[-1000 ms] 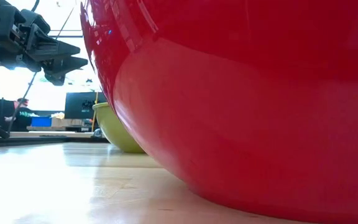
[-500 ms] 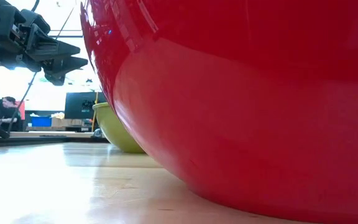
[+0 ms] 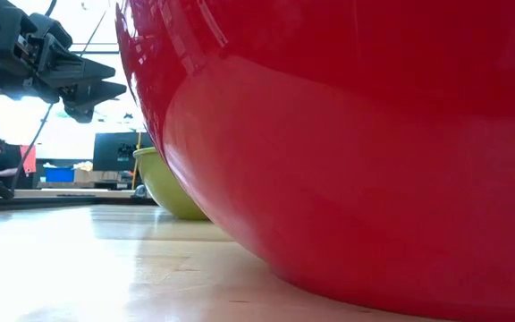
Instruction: Nest bowls inside each other
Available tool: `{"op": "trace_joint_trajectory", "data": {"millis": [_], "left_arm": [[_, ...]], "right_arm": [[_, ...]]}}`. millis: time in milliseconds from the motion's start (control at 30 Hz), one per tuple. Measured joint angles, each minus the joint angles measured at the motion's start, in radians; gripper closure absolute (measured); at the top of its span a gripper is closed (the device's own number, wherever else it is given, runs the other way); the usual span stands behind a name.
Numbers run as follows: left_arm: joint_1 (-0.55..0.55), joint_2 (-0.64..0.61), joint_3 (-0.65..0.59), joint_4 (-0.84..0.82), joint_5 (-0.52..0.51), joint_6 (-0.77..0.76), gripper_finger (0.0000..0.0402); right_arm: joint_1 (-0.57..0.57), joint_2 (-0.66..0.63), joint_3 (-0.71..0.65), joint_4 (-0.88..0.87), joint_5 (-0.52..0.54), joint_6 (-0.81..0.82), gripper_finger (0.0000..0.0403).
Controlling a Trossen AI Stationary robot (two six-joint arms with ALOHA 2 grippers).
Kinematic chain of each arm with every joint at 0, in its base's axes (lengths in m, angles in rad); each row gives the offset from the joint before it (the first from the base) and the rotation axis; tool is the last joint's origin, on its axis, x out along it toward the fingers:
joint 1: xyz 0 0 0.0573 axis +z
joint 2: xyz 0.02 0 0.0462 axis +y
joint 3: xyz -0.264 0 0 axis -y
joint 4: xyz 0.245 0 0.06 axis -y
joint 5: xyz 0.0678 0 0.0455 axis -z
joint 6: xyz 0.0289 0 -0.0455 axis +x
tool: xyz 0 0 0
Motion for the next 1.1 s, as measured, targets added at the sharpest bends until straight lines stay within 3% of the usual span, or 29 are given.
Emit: {"op": "trace_joint_trajectory", "data": {"millis": [200,333,733,867,1000,1100], "left_arm": [[-0.003,0.0,0.0,0.018,0.001,-0.228,0.0196],[-0.002,0.0,0.0,0.041,-0.02,-0.247,0.0196],[-0.002,0.0,0.0,0.038,-0.029,-0.257,0.0196],[-0.002,0.0,0.0,0.045,-0.021,-0.244,0.0196],[-0.002,0.0,0.0,0.074,-0.017,-0.118,0.0196],[-0.001,0.0,0.002,0.13,-0.018,-0.066,0.0196]], "right_arm": [[-0.009,0.0,0.0,0.118,0.077,-0.223,0.0209],[-0.01,0.0,0.0,0.221,0.105,-0.281,0.0209],[-0.019,0.004,0.0,0.465,0.107,-0.253,0.0209],[-0.022,0.006,0.0,0.465,0.127,-0.141,0.0209],[-0.022,0.045,0.0,0.448,0.131,0.004,0.0209],[-0.022,0.115,0.054,0.293,0.194,0.067,0.0212]]}}
